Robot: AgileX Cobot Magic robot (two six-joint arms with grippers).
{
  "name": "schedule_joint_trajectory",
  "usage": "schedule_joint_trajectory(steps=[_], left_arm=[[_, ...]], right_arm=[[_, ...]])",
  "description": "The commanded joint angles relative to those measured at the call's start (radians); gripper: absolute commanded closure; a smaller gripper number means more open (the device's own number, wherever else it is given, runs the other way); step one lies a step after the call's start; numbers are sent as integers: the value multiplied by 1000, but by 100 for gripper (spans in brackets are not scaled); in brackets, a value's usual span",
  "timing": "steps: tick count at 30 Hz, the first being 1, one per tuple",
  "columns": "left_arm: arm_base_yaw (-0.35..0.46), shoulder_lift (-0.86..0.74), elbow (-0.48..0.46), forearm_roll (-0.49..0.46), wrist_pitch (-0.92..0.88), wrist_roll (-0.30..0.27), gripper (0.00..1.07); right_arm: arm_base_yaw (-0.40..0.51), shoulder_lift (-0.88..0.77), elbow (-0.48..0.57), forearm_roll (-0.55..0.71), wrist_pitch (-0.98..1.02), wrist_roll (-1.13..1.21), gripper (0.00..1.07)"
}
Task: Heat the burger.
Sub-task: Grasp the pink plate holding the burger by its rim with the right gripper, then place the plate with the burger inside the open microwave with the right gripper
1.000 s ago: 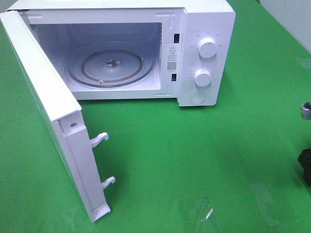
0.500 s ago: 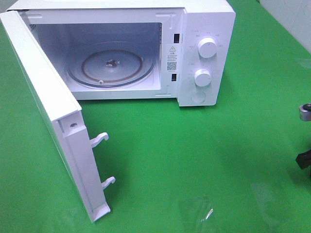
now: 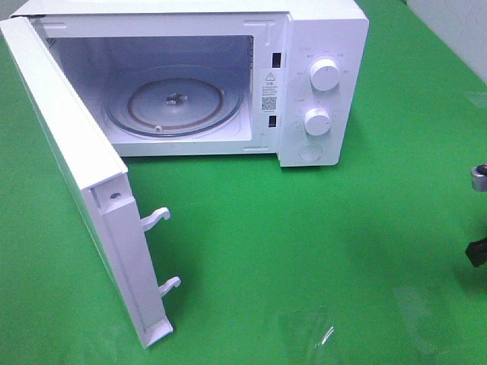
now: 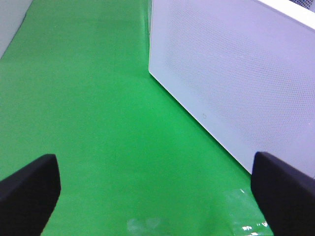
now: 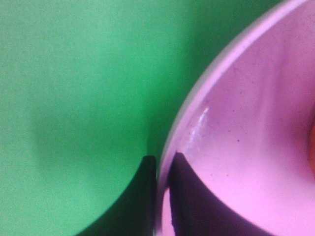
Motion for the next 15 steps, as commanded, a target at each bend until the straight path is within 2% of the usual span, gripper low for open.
schedule_joint_trajectory(steps=[1, 10, 12, 15], left_arm=[[-3, -11, 2, -4, -13, 2, 6], [-3, -11, 2, -4, -13, 2, 6], [-3, -11, 2, -4, -13, 2, 6], [-3, -11, 2, -4, -13, 2, 6]], right_arm=[[-1, 5, 4, -11, 10, -8, 107], [22, 2, -34, -87, 66, 164, 107], [72, -2, -38, -131, 92, 221, 107], [91, -13, -39, -151, 99, 245, 107]])
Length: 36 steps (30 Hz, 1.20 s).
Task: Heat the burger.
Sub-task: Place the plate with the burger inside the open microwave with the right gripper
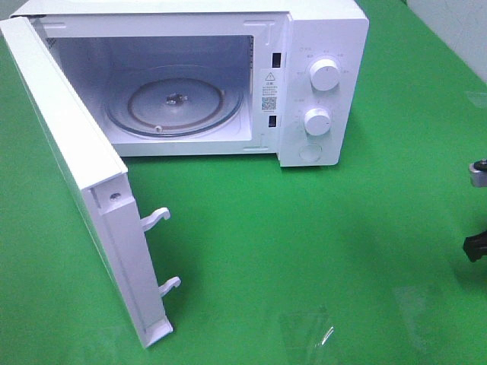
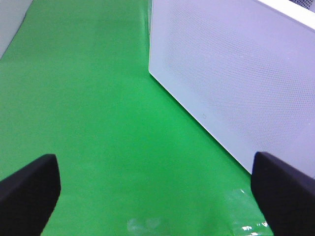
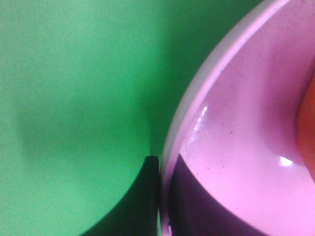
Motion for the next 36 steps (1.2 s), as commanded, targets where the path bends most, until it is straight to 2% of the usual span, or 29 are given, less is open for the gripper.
schedule_joint_trajectory(steps=[1, 12, 16, 30, 36], left_arm=[[-3, -11, 2, -4, -13, 2, 6], [-3, -11, 2, -4, -13, 2, 6], [-3, -11, 2, -4, -13, 2, 6], [-3, -11, 2, -4, -13, 2, 6], [-3, -11, 2, -4, -13, 2, 6]], right_arm=[[41, -33, -7, -57, 20, 71, 107], [113, -125, -7, -153, 84, 177, 107], [167, -152, -7, -202, 136, 235, 107], [297, -237, -6, -214, 232, 242, 107], [345, -270, 25, -237, 256, 256, 107]])
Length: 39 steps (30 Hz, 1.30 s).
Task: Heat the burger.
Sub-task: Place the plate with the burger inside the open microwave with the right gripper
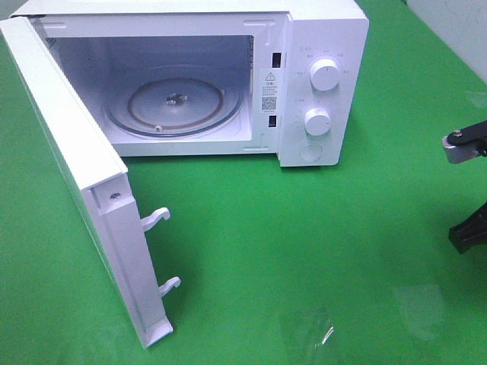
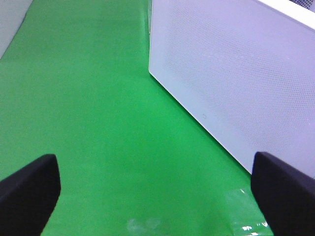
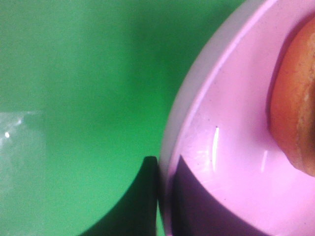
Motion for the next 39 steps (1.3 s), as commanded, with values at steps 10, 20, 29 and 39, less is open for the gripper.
schedule_joint_trajectory(steps=[10, 20, 29, 39], left_arm=[[-3, -11, 2, -4, -13, 2, 6], [-3, -11, 2, -4, -13, 2, 6], [-3, -11, 2, -4, -13, 2, 6], [-3, -11, 2, -4, -13, 2, 6]], right_arm=[[131, -102, 86, -64, 76, 27, 107], [260, -173, 147, -59, 130, 46, 107], [366, -239, 193, -56, 140, 59, 107], [495, -268, 202, -60, 190, 45, 107]])
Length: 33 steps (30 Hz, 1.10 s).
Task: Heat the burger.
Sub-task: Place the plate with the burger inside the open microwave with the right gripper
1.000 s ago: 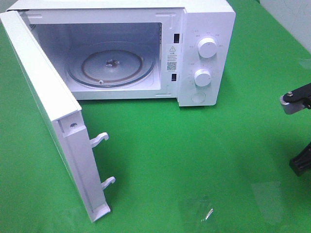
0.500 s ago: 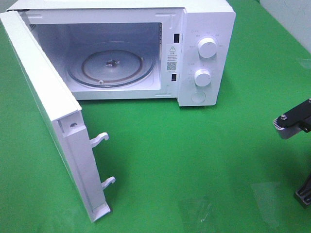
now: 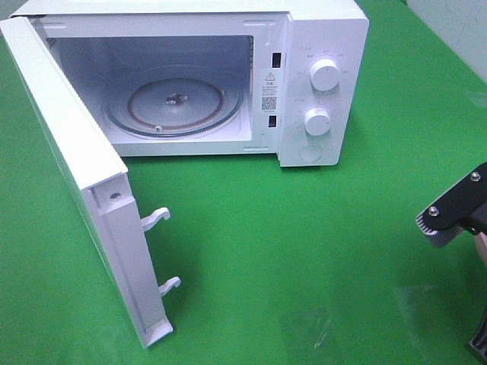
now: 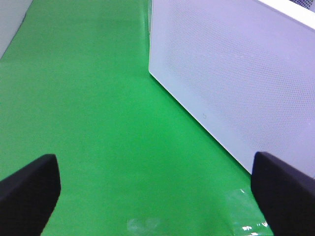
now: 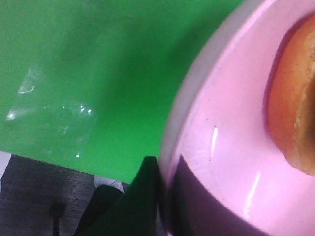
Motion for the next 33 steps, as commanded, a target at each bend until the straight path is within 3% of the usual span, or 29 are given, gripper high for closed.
schedule_joint_trajectory(steps=[1, 13, 33], left_arm=[[-3, -11, 2, -4, -13, 2, 6], [-3, -11, 2, -4, -13, 2, 6], [-3, -11, 2, -4, -13, 2, 6]], right_arm=[[68, -8, 6, -48, 39, -6, 107], [205, -8, 7, -47, 12, -30, 107], [205, -8, 8, -65, -21, -93, 107]])
